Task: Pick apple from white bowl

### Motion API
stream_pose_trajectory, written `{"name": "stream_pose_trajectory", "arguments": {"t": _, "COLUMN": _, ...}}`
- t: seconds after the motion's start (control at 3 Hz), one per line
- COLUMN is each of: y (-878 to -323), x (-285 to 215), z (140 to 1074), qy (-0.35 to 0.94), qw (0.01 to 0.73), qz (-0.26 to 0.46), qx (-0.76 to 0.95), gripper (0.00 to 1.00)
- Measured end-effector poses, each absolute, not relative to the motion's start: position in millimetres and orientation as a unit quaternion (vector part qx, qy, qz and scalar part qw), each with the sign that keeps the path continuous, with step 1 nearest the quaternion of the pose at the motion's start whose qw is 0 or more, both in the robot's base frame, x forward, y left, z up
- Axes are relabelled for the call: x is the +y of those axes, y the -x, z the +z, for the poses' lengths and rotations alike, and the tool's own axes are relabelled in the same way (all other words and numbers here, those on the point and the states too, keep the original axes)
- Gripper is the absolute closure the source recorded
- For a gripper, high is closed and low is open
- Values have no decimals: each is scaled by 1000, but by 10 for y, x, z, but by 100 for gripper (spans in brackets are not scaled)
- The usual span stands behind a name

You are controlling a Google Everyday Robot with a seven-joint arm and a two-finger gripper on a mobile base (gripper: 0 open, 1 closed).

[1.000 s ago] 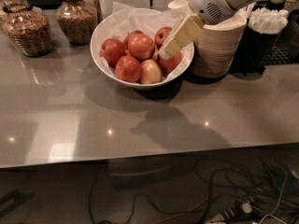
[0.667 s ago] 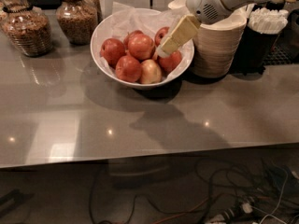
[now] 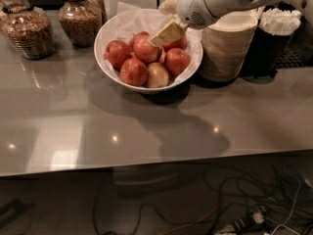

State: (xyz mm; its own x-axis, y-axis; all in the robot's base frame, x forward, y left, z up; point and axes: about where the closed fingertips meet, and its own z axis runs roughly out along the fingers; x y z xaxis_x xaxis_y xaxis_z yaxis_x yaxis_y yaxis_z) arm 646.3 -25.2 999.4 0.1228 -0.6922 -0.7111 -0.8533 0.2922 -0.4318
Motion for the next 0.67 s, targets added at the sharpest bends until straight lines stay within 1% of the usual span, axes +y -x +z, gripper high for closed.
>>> {"name": "stream_pose_trajectory", "arguments": {"t": 0.33, "y": -6546, "x": -164, "z": 9861, "qy": 592, "qw": 459, "qz": 99, "qx": 655, "gripper": 27}}
{"name": "stream_pose_trajectory", "arguments": {"t": 0.67, "y": -6599, "x": -128, "z": 9746, "qy": 593, "qw": 452, "qz": 110, "qx": 657, "gripper": 24}}
